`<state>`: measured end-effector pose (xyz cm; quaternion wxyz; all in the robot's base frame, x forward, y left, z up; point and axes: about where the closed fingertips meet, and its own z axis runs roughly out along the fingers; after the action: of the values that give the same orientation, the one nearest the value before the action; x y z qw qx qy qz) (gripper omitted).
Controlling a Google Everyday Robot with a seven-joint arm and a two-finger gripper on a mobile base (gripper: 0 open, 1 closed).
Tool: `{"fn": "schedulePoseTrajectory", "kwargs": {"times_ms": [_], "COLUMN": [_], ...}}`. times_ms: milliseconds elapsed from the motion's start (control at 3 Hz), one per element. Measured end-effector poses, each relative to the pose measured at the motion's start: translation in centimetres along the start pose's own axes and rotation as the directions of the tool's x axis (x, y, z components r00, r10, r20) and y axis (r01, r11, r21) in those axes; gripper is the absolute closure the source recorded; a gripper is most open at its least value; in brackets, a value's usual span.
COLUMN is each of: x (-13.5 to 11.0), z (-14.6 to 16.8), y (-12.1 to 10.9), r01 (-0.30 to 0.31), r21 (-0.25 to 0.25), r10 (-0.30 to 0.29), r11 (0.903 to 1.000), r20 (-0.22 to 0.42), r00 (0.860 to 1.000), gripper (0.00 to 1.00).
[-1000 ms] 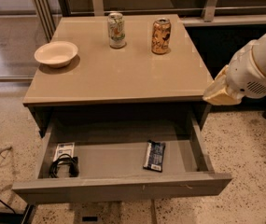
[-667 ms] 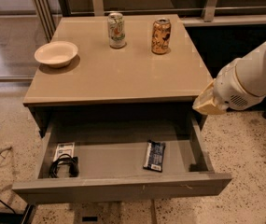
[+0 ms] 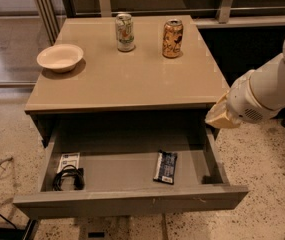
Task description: Pick rxbar blueberry from top drawer and place on counter
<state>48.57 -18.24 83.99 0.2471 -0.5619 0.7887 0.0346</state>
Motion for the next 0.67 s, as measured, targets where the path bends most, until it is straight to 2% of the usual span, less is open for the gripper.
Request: {"fn": "schedulePoseTrajectory", "kwargs": {"times_ms": [333, 667], "x": [1.1, 0.9], "z": [2.8, 5.6], "y": [0.9, 1.9], "r01": [-0.007, 0.001], "r21": [-0.040, -0.083], "r10": [0.008, 0.004], "r11": [0.9992, 0.9965], "r20": [0.025, 0.062], "r00": [1.000, 0.998], "gripper": [1.00, 1.00]}}
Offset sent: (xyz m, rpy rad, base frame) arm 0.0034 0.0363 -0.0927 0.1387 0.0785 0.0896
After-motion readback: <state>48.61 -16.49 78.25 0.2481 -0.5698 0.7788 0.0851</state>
